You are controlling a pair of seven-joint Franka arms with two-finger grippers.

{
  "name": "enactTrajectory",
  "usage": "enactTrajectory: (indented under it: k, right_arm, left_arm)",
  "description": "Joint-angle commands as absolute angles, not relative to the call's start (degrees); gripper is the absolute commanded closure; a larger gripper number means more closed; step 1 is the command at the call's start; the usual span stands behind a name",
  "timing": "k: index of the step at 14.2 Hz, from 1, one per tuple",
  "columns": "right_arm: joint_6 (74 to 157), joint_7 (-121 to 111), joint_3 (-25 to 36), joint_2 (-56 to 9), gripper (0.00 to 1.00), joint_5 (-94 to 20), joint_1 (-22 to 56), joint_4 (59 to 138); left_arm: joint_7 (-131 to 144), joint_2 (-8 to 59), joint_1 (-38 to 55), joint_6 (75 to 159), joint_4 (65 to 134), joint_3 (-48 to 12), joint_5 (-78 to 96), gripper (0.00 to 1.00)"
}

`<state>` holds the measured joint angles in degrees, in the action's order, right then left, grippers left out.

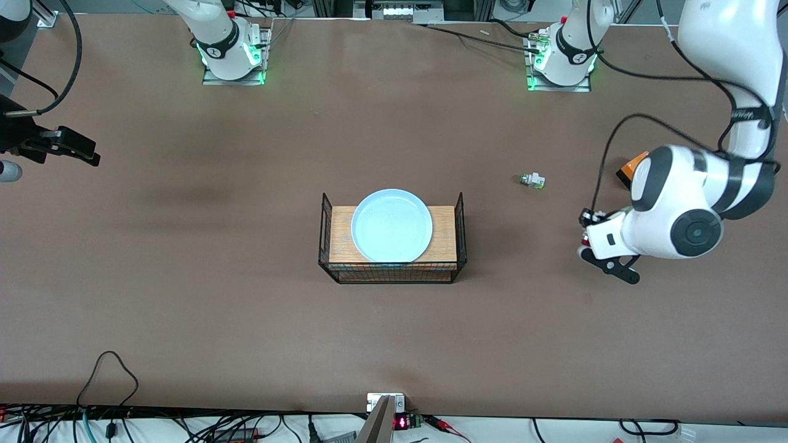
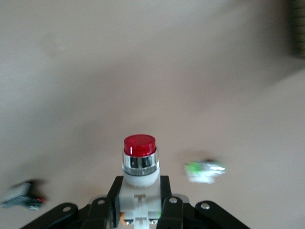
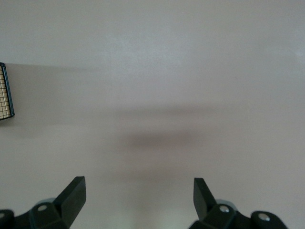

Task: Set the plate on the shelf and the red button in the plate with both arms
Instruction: 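Carry the button with the left gripper and set it on the plate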

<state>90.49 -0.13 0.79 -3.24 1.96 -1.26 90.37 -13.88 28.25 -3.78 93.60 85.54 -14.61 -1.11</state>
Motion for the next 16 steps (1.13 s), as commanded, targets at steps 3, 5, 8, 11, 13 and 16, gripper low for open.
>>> enactTrajectory:
  k: [3, 5, 8, 11, 13, 16]
  right_arm:
    - [88.9, -0.5, 0.4, -2.6, 0.00, 1.0, -1.4, 89.9]
    - [88.1, -0.6, 0.4, -2.5, 0.00, 0.9, -1.4, 89.9]
    - [86.8, -0.4, 0.6, -2.6, 0.00, 0.9, -1.6, 89.9]
    - [86.7, -0.3, 0.6, -2.5, 0.00, 0.9, -1.5, 89.9]
    - [86.7, -0.3, 0.4, -2.5, 0.00, 0.9, -1.5, 89.9]
    - [86.6, -0.4, 0.5, -2.5, 0.00, 0.9, -1.4, 90.1]
  left_arm:
    - [3.3, 30.1, -0.3, 86.0, 72.7, -25.6, 5.5, 0.96]
    - [9.5, 31.3, 5.4, 87.8, 69.5, -25.6, 5.6, 0.96]
    - [19.1, 34.6, 12.6, 97.0, 66.5, -25.6, 5.6, 0.96]
    - [25.9, 39.1, 17.9, 107.2, 66.3, -25.2, 5.3, 0.96]
    - [26.4, 41.8, 19.4, 113.6, 66.8, -24.3, 4.7, 0.95]
    - [26.3, 44.4, 19.8, 117.3, 67.0, -23.9, 4.7, 0.90]
